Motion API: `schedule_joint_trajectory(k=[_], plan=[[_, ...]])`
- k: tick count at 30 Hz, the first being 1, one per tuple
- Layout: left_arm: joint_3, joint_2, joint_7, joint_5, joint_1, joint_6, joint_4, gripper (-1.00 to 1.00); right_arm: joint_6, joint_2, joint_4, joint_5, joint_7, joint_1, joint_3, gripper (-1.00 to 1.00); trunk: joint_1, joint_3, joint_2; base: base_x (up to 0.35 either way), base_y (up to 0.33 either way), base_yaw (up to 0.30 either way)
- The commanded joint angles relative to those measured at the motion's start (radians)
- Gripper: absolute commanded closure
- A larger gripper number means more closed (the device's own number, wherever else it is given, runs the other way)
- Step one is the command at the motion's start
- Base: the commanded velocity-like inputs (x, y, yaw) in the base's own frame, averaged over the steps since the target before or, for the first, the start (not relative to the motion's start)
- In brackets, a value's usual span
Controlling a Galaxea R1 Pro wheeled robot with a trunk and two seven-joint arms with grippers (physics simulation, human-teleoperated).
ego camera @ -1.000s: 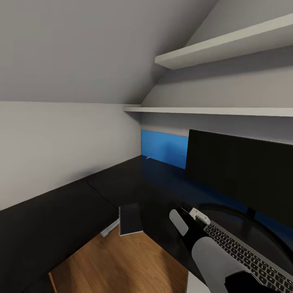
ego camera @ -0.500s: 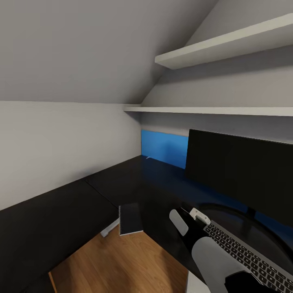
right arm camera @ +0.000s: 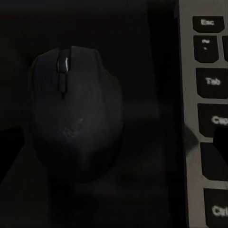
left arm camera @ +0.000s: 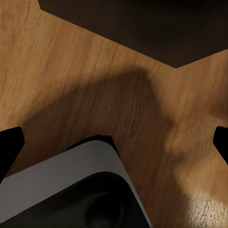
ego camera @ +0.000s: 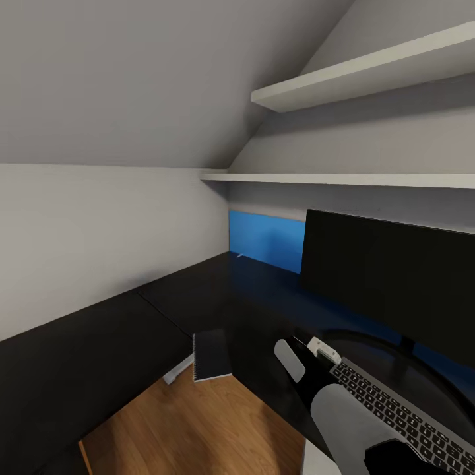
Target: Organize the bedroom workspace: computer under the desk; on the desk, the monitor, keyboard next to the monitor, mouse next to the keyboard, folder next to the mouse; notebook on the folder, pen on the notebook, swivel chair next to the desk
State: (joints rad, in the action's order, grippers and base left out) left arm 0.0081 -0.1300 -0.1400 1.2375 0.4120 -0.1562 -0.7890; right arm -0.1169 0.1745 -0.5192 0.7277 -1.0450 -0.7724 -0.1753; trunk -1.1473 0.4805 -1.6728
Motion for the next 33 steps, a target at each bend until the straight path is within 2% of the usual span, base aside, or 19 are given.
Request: schedule_joint_trajectory(k=[1, 23, 33], plan=[[-0.002, 0.0, -0.004, 0.008, 0.001, -0.003, -0.003, -1.0, -0.01, 0.0, -0.001, 0.001, -0.006, -0.001, -0.003, -1.0, 0.0, 0.001, -0.001, 0.0, 0.0, 0.0], [-0.005, 0.011, -0.007, -0.002, 0.001, -0.014, 0.028, -1.0, -0.01, 0.0, -0.002, 0.002, -0.004, -0.001, -0.006, -1.0, 0.0, 0.001, -0.001, 0.0, 0.0, 0.0], [-0.005, 0.015, -0.011, -0.003, 0.001, -0.017, 0.039, -1.0, -0.012, 0.0, -0.005, 0.003, 0.005, -0.001, -0.007, -1.0, 0.038, -0.03, 0.069, 0.0, 0.0, 0.0]])
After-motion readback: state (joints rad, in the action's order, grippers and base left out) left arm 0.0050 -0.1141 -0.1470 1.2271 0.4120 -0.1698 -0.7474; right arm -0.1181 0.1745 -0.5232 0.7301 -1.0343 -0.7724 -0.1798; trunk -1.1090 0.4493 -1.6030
